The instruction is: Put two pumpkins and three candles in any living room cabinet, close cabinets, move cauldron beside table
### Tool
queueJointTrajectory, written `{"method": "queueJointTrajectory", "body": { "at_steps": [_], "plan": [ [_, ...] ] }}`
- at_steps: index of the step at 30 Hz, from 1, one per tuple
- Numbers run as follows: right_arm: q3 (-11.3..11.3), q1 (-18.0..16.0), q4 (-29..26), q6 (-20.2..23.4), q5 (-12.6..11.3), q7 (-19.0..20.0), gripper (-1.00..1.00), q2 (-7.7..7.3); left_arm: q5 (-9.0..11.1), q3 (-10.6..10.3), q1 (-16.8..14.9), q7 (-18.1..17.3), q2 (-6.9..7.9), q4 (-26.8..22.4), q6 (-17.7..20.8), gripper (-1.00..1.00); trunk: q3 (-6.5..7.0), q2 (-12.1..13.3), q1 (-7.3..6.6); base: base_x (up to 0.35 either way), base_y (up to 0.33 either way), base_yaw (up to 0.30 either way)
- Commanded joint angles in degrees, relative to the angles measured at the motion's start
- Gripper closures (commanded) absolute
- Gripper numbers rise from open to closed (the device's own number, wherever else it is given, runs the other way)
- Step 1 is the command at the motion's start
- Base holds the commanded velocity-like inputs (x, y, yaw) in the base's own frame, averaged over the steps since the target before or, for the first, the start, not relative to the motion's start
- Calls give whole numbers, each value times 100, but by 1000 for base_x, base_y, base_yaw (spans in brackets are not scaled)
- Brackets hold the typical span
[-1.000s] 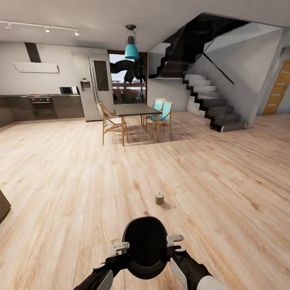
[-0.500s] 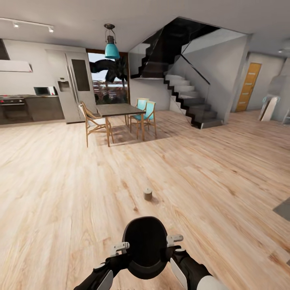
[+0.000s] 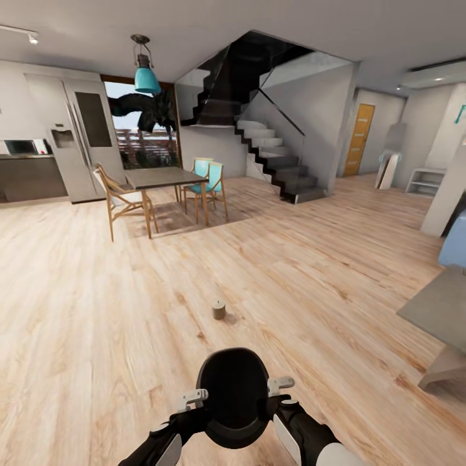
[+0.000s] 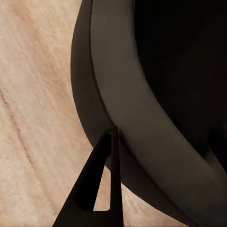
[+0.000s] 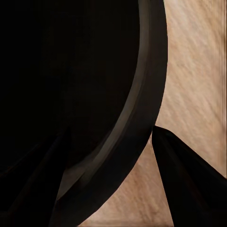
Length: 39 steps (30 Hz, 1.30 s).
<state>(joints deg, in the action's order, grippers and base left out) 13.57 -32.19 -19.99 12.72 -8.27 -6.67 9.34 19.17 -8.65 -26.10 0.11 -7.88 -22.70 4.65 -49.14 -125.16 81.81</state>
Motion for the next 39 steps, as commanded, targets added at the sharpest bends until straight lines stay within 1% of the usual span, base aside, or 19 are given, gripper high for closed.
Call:
{"method": "queueJointTrajectory", "body": {
  "at_steps": [1,28,39],
  "plan": [
    [104,-6,-75,20,-140,8,100,-3,69,-67,0,-2,6,-6,27,100,-5,-3,-2,-6,7,-264],
    [104,-6,-71,20,-140,8,100,-10,69,-71,0,-2,6,-6,27,100,-5,-3,-2,0,0,-264],
    [103,-6,-75,18,-139,8,100,-5,69,-73,0,-2,6,-6,27,100,-5,-3,-2,135,0,-264]
  ]
}}
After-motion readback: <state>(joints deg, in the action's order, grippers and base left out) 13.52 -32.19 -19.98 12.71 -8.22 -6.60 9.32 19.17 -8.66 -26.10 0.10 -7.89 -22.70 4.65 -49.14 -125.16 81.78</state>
